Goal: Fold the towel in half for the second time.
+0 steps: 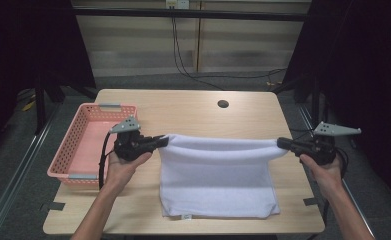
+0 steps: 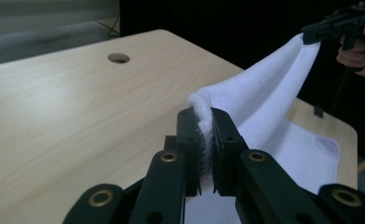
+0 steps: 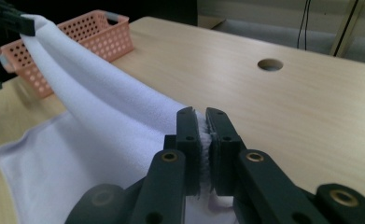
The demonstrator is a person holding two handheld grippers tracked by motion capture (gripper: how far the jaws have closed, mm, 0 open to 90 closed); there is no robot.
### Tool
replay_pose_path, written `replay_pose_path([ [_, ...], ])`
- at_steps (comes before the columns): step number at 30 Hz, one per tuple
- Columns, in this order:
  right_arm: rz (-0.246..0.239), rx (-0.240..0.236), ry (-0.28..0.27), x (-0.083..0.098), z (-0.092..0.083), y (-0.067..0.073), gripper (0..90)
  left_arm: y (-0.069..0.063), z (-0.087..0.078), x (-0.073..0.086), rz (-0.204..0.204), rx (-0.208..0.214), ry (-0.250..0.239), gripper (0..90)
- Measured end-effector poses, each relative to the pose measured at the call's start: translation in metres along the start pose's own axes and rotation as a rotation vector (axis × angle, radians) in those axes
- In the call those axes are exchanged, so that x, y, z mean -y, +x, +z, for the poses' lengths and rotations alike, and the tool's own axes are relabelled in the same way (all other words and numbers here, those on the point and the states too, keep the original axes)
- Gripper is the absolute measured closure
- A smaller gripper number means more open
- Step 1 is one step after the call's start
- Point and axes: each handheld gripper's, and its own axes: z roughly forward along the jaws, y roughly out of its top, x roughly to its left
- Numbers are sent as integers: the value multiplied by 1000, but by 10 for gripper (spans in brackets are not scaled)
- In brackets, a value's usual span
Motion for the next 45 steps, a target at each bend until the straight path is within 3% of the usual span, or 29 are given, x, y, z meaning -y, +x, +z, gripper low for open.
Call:
replay_pose_path([
  [3, -1, -15, 25, 22, -6, 12, 841, -8, -1, 22, -4, 16, 41, 831],
  [8, 28, -36, 84, 63, -12, 28, 830, -23, -6, 59, -30, 69, 62, 831],
  [11, 27, -30, 132, 82, -15, 37, 802, -28, -5, 78, -35, 81, 128, 820],
  [12, 21, -16, 137, 87, -16, 41, 792, -30, -4, 83, -44, 86, 142, 815],
  [17, 34, -34, 190, 106, -23, 51, 766, -38, -11, 98, -33, 107, 200, 810],
  [20, 49, -51, 204, 111, -29, 54, 706, -40, -19, 103, -28, 122, 205, 798],
  [22, 64, -73, 212, 112, -33, 54, 604, -40, -25, 106, -20, 135, 196, 768],
  [23, 74, -76, 221, 111, -34, 54, 578, -40, -28, 106, -15, 138, 171, 756],
  [27, 77, -59, 172, 101, -36, 55, 538, -30, -33, 98, -43, 116, 110, 723],
  [30, 66, -17, 180, 96, -20, 49, 507, -22, -17, 91, -41, 77, 149, 686],
  [33, 86, 38, 221, 94, 1, 38, 479, -11, 8, 90, -45, 50, 232, 661],
  [35, 77, 96, 265, 96, 15, 33, 467, -6, 20, 91, -53, 39, 252, 647],
  [36, 73, 100, 281, 97, 21, 30, 465, -5, 26, 93, -54, 45, 272, 642],
  [38, 74, 137, 317, 100, 31, 26, 453, -6, 35, 96, -20, 14, 318, 632],
  [40, 52, 158, 359, 103, 38, 25, 465, -5, 42, 97, -39, 19, 317, 608],
  [45, 66, 140, 360, 103, 41, 20, 642, -6, 56, 94, -23, -18, 304, 560],
])
